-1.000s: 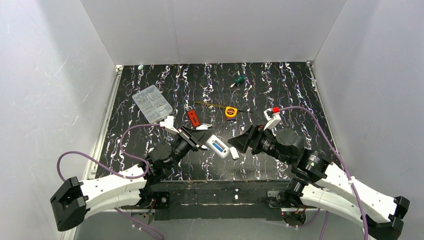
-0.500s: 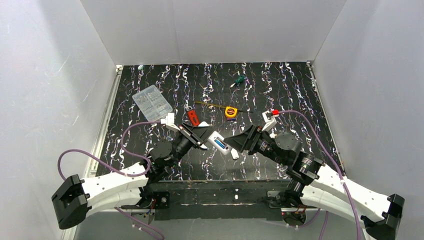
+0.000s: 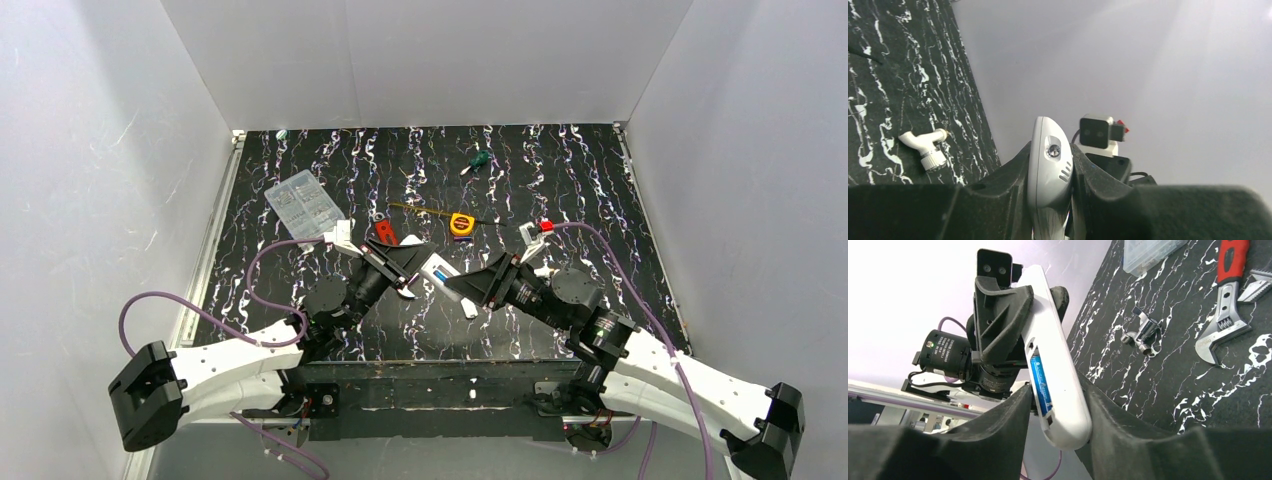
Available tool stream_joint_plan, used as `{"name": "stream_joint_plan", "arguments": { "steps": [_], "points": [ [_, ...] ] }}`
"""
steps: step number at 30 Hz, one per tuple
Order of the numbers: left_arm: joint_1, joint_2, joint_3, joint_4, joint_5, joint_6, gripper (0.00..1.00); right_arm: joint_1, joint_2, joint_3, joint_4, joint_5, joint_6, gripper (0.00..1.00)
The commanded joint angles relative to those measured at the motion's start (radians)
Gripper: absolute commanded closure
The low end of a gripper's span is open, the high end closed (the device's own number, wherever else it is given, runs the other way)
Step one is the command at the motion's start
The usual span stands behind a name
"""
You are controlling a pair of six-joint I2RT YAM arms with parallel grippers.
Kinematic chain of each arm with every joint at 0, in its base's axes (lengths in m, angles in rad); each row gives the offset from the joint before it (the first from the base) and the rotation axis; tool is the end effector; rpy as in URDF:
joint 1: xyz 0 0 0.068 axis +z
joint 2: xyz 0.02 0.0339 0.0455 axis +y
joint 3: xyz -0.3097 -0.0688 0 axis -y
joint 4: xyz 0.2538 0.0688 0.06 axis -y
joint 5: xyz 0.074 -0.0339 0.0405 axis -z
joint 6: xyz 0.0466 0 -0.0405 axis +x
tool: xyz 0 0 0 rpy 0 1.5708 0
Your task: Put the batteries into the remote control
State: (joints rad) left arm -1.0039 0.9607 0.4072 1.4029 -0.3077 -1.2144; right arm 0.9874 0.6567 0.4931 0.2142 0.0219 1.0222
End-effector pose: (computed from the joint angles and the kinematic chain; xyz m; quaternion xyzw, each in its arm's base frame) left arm 0.1022 -0.1343 0.3739 -0.1792 0.3318 -0.8037 0.4603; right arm 0.0864 0.1291 0.3265 0.0199 0.6887 0.6077 0.3950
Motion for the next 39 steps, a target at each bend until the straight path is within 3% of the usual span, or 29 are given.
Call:
{"name": "stream_joint_plan", "arguments": {
  "steps": [1, 5, 13, 15, 22, 39],
  "points": [
    [-0.004, -0.008, 0.054, 0.127, -0.044, 0.026, 1.0, 0.002, 0.005, -0.015, 0.153, -0.042, 0.031, 0.53],
    [-0.004, -0.005, 0.055, 0.136, -0.048, 0.029, 1.0, 0.002, 0.013, -0.018, 0.174, -0.05, 0.036, 0.61],
    [-0.004, -0.017, 0.042, 0.108, -0.028, 0.018, 1.0, 0.002, 0.001, -0.02, 0.183, -0.042, 0.037, 0.99],
    [-0.004, -0.028, 0.038, 0.083, -0.009, 0.003, 0.91, 0.002, -0.011, -0.017, 0.164, -0.035, 0.033, 0.99],
    [-0.005, -0.08, 0.028, 0.027, 0.09, -0.009, 0.78, -0.01, -0.049, 0.011, 0.084, -0.056, -0.006, 0.99],
    [-0.004, -0.126, 0.068, 0.024, 0.334, 0.02, 0.75, -0.081, -0.091, 0.115, -0.128, -0.208, -0.076, 0.99]
  ]
}}
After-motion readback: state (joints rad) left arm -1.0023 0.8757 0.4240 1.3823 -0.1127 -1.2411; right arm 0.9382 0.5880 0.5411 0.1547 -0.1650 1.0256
